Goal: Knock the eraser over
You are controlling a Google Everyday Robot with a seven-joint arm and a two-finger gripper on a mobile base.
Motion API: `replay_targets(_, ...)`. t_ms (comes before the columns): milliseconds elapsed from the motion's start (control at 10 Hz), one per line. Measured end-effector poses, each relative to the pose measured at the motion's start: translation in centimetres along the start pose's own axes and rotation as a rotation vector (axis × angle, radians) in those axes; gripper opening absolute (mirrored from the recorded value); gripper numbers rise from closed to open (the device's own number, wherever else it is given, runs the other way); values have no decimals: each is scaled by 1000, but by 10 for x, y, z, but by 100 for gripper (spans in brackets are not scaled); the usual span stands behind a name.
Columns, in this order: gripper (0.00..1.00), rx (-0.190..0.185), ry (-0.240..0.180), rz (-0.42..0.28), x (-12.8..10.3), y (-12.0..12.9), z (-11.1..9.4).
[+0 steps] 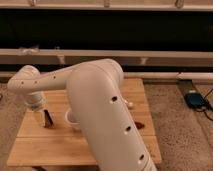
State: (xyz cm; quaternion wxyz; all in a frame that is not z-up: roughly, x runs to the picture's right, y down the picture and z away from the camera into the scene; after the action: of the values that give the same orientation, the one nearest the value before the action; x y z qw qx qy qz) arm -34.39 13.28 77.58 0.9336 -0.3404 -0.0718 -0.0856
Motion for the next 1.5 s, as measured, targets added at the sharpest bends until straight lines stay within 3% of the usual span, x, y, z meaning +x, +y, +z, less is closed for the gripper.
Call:
replay_targets(500, 80, 31, 0, 22, -5, -23, 12)
replay_targets(1000, 80, 110, -13, 74, 19, -73, 7)
replay_targets(1300, 80, 141, -38, 51, 14, -87, -1)
replay_targets(1500, 80, 132, -72, 19, 12, -92, -3)
